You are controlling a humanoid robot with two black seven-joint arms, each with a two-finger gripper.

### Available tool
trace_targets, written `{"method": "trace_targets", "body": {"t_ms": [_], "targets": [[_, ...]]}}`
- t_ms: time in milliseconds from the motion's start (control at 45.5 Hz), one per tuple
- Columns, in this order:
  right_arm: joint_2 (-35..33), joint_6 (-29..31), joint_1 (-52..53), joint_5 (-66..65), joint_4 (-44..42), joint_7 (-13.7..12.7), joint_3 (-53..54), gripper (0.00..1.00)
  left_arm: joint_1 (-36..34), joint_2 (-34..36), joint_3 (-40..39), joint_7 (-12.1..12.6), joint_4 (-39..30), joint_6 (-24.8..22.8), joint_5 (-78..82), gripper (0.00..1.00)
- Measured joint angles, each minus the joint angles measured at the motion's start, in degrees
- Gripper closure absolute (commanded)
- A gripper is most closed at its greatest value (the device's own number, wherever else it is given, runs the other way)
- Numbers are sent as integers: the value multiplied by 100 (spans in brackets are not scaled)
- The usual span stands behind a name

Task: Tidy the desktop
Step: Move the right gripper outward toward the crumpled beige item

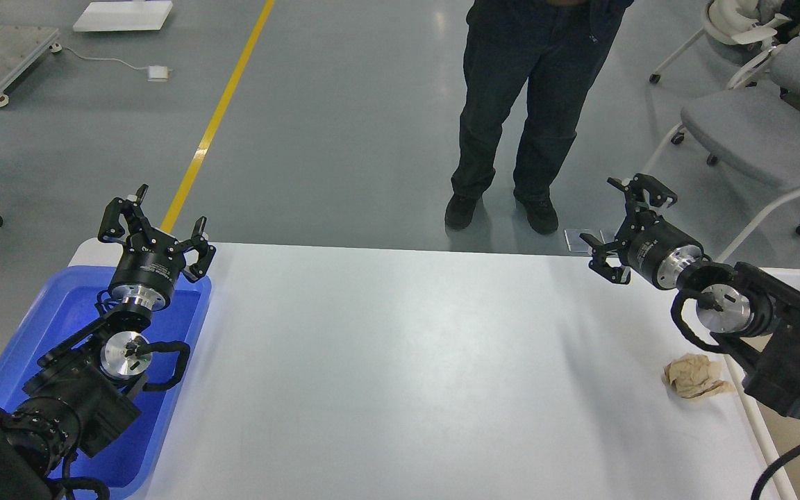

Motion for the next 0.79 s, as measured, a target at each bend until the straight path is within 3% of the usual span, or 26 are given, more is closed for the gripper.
{"method": "trace_targets", "body": {"t_ms": [374,792], "targets": [[-1051,-21,83,-1526,916,97,-1119,0,0,0,0,-1,-3,-12,0,0],[-1958,-642,347,-4119,1472,266,-2728,0,0,0,0,-2,-2,-14,0,0]]}}
